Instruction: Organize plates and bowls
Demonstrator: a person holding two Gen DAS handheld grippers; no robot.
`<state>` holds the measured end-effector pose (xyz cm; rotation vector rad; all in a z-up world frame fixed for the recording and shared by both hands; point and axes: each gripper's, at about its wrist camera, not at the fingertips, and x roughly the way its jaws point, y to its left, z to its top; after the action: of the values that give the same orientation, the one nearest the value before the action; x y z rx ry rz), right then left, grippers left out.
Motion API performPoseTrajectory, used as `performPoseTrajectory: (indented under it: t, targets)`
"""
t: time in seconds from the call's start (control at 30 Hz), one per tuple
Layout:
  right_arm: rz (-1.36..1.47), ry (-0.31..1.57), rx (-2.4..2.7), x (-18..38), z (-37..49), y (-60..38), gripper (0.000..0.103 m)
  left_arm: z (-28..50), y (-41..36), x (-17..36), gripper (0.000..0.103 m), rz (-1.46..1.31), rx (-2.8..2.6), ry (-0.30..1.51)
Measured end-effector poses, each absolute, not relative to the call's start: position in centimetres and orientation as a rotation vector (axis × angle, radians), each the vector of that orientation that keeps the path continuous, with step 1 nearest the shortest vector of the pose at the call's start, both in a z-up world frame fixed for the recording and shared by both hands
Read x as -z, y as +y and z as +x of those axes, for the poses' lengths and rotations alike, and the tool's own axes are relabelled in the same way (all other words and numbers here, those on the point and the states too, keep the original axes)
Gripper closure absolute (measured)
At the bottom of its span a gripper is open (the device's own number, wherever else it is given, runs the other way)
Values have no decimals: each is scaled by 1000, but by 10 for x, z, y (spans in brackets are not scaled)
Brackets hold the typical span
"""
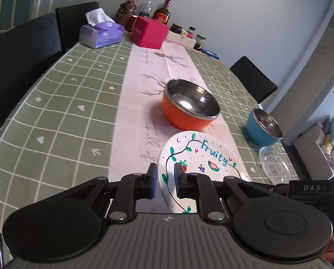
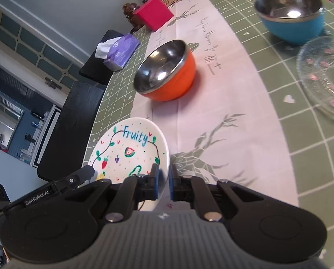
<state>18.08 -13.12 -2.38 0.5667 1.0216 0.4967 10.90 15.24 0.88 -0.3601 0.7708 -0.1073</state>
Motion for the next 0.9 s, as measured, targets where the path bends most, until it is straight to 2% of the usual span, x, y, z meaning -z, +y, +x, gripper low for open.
performPoseTrajectory:
  t: [0.5,0.9]
  targets:
    - [574,1011,-425,27,121,-184,97,60,109,4,86,-386,202,828]
    - [461,1051,-435,42,113,-165,97,57,106,23,86,-331,128,942]
